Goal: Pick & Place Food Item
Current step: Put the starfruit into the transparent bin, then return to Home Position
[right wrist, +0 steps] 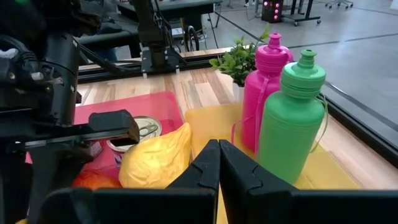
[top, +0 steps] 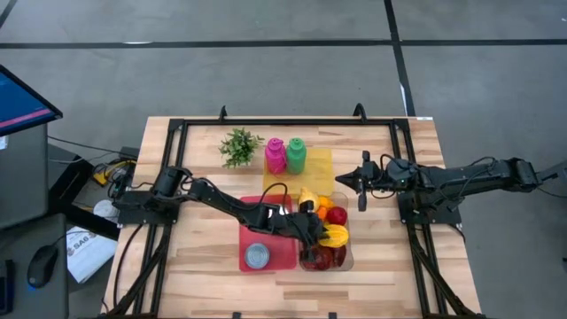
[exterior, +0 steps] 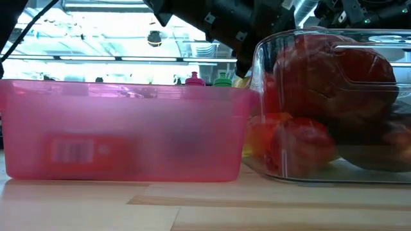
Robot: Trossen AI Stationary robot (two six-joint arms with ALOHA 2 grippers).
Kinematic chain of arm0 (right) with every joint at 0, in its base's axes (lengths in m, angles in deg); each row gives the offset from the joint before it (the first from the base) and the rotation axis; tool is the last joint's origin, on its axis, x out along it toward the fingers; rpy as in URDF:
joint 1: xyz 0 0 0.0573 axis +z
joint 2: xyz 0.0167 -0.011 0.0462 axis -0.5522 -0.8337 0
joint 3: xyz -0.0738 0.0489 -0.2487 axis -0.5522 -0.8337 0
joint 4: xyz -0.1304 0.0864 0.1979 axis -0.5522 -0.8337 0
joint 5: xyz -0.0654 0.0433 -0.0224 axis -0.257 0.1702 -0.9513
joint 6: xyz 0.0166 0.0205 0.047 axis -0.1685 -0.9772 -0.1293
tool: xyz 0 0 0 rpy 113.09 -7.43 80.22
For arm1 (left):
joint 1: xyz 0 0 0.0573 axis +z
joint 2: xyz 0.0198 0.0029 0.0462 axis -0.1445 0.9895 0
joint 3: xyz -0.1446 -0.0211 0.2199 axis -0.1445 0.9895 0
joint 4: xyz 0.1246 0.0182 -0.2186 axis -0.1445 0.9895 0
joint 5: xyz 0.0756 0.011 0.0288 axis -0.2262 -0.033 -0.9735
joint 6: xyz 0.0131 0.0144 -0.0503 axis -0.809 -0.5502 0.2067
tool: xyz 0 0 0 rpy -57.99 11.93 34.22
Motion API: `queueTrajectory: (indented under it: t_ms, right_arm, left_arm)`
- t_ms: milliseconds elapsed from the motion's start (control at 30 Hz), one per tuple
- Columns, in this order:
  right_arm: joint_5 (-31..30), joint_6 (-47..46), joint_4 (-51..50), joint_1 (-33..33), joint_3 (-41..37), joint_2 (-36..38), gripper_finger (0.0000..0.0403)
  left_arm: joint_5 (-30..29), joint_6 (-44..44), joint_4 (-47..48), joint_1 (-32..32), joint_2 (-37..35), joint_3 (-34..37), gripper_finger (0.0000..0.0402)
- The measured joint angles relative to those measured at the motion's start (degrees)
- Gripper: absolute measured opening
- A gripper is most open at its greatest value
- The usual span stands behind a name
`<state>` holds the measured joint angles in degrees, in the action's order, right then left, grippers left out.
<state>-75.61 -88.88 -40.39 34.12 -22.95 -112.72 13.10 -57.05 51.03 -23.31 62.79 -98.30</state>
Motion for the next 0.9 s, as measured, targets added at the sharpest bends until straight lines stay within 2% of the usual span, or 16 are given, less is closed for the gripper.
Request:
queueTrajectory:
  t_ms: [233,400,633,900]
  right_arm:
    - [0.0,0.0,0.0,0.0,0.0,0.0,0.0]
    - [0.0,0.1,0.0,0.0,0.0,0.0,0.0]
    - [0.0,0.2,0.6,0.0,0.0,0.3,0.0]
    - [0.0,1.5,0.6,0.6,0.0,4.1,0.0]
  left_arm:
    - [0.0,-0.1,0.0,-0.9,0.0,0.0,0.0149]
    - [0.0,0.1,1.2,-1.6,-1.5,0.1,0.0177]
    - [0.0,-0.3,4.4,-2.3,-7.5,0.1,0.0168]
    - [-0.3,-1.7,11.0,-1.9,-12.2,0.1,0.0123]
